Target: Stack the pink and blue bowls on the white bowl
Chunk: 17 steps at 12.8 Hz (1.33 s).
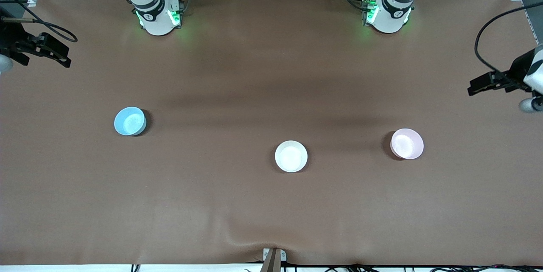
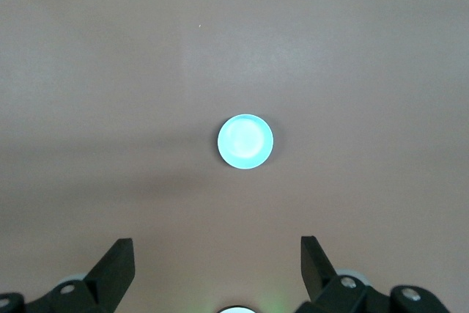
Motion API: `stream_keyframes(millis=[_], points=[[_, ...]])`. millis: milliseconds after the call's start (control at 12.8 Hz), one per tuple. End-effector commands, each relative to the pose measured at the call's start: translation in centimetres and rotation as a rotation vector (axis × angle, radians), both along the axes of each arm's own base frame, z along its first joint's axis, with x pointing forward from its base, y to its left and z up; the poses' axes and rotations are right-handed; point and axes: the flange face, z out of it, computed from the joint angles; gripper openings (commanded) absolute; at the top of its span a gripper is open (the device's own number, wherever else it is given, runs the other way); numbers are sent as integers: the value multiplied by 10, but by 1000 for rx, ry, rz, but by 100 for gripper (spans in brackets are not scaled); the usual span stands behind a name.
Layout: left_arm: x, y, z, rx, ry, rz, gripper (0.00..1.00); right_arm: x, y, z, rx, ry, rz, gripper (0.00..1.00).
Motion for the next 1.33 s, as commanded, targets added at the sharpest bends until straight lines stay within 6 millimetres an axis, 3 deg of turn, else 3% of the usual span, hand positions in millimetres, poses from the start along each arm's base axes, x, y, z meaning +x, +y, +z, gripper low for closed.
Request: stream_keyframes(millis=[0, 546, 702, 1015, 1249], points=[[-1, 18, -42, 10, -12, 13, 100, 0, -1, 2, -11, 3, -16, 100], [-3, 16, -204, -21, -99, 3, 100, 0, -9, 1, -11, 6, -28, 100], [5, 19, -238, -45, -106, 11, 100, 0, -9, 1, -11, 6, -28, 100], [12, 51, -297, -77, -112, 72, 100, 0, -8, 1, -10, 5, -27, 100], [14, 52, -321, -93, -98, 71, 100, 0, -6, 1, -10, 5, -24, 100]])
